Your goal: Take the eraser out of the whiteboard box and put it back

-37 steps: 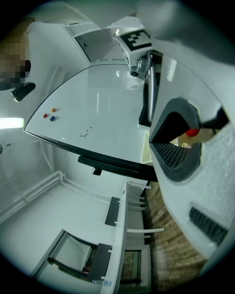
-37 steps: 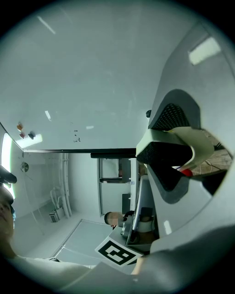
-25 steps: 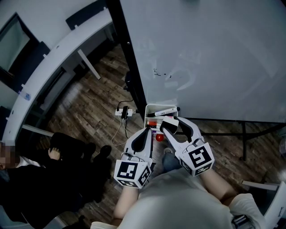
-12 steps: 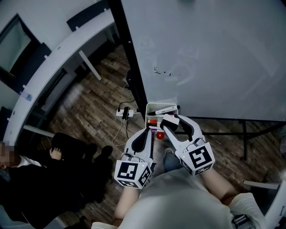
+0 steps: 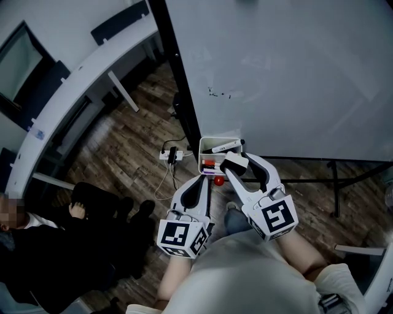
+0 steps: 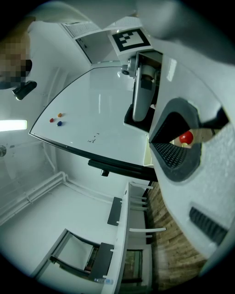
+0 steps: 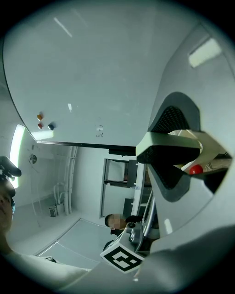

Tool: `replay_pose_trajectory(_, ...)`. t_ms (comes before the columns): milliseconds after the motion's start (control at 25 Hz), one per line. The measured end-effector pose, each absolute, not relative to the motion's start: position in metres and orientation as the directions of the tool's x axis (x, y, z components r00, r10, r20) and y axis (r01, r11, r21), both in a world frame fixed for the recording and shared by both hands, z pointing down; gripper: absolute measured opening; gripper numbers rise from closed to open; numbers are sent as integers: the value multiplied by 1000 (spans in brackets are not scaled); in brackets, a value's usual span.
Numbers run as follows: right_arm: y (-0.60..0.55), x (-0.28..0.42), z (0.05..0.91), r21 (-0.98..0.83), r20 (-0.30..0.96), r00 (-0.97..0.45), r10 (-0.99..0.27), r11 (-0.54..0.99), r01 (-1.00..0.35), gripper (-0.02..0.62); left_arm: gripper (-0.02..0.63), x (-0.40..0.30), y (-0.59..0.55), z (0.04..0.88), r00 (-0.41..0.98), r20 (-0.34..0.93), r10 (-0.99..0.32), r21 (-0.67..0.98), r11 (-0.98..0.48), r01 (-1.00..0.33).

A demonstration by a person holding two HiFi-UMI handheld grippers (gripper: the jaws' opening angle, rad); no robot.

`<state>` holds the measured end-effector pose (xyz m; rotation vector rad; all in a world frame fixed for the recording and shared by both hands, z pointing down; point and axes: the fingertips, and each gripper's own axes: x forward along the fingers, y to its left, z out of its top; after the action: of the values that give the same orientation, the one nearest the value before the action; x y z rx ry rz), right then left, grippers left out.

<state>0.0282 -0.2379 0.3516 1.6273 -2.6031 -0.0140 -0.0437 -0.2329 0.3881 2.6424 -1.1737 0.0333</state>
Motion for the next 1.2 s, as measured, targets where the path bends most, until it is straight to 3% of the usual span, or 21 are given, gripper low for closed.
replay_pose_trajectory(680, -191, 28, 325, 64, -31, -411, -911, 409, -910, 198, 5, -44, -190, 381, 690, 113, -715, 211, -662, -720)
replay_pose_trajectory(1200, -153, 25, 327, 52, 13, -400, -917, 400, -915, 198, 3, -49, -155, 380, 691, 117, -713, 205, -664, -720)
